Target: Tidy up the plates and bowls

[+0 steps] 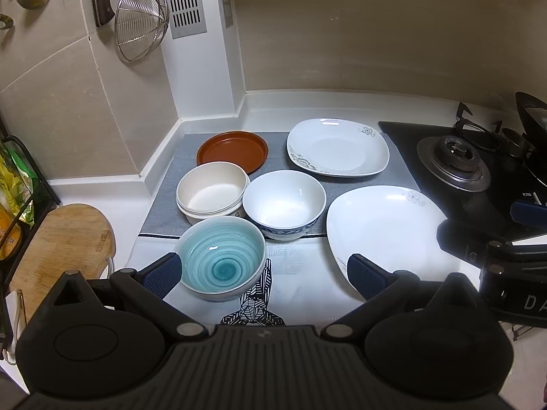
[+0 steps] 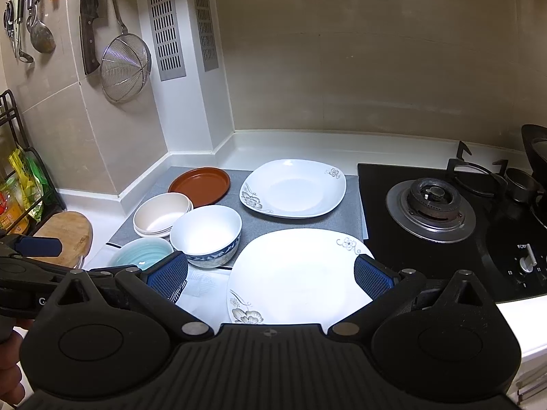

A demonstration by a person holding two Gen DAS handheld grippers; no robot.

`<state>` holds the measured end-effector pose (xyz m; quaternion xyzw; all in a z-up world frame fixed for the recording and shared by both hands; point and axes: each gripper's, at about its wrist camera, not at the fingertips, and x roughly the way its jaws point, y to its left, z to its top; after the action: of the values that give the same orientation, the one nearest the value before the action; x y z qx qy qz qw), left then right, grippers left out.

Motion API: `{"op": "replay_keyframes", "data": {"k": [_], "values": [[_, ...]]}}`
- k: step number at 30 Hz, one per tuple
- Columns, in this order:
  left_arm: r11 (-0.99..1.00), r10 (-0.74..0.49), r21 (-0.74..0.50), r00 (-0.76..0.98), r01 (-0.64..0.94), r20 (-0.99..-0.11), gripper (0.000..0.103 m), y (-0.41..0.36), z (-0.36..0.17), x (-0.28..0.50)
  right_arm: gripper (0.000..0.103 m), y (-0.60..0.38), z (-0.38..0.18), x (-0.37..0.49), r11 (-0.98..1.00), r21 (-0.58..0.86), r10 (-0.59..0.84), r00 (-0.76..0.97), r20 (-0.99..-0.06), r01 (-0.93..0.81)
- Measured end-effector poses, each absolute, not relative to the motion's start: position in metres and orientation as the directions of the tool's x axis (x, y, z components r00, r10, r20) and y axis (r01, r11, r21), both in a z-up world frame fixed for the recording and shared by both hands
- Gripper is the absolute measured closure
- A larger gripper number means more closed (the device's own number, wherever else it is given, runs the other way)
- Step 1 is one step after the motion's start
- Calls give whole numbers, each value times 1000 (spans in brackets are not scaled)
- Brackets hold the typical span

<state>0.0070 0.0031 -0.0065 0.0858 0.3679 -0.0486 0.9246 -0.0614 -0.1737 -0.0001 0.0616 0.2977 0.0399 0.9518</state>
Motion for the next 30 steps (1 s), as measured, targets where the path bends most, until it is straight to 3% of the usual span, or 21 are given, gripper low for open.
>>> {"op": "replay_keyframes", "data": {"k": [30], "values": [[980, -30, 121, 727, 155, -686, 0, 4, -6, 5, 0, -174, 2, -64, 989, 140, 110, 822, -559, -38]]}}
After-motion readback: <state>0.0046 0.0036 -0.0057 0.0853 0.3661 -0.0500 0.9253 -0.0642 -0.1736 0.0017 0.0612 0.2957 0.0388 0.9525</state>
